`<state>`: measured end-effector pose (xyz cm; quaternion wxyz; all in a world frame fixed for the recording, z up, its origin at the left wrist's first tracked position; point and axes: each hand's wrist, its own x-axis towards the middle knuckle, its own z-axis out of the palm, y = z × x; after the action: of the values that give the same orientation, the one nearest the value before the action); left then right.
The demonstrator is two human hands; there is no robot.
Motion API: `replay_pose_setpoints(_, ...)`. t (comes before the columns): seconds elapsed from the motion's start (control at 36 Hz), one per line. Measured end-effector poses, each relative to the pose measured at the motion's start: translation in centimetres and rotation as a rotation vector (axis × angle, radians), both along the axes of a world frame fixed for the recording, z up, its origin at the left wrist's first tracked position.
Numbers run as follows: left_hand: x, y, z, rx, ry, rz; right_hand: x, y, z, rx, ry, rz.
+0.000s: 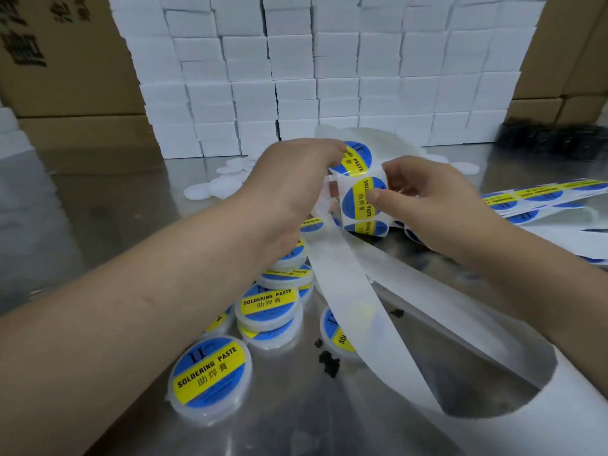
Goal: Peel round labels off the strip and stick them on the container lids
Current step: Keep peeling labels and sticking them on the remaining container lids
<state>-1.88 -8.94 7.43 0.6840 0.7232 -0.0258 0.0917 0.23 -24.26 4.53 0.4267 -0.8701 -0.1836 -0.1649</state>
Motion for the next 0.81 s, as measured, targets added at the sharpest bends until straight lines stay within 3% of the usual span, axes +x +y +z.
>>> replay_pose_setpoints(0.11, -0.1, -0.1, -0.2, 0.077, -0.037, -0.045, -0.2, 0.4, -0.1, 0.153, 0.045, 0.117)
replay_pose_setpoints(0.25, 0.5, 0.6, -1.1, 0.558, -0.278, 0.130, -0.2, 0.5, -0.2, 0.279, 0.073, 0.218)
replay_pose_setpoints(0.44, 0.7, 1.0, -1.7, 0.878, -0.379, 0.199, -0.5, 0.8, -0.3, 0.262, 0.036, 0.257)
replay_pose_setpoints(0.81, 0.7, 0.9, -1.9, 0.909, -0.378, 0.114, -0.5, 0.8, -0.7, 0.251, 0.069, 0.335)
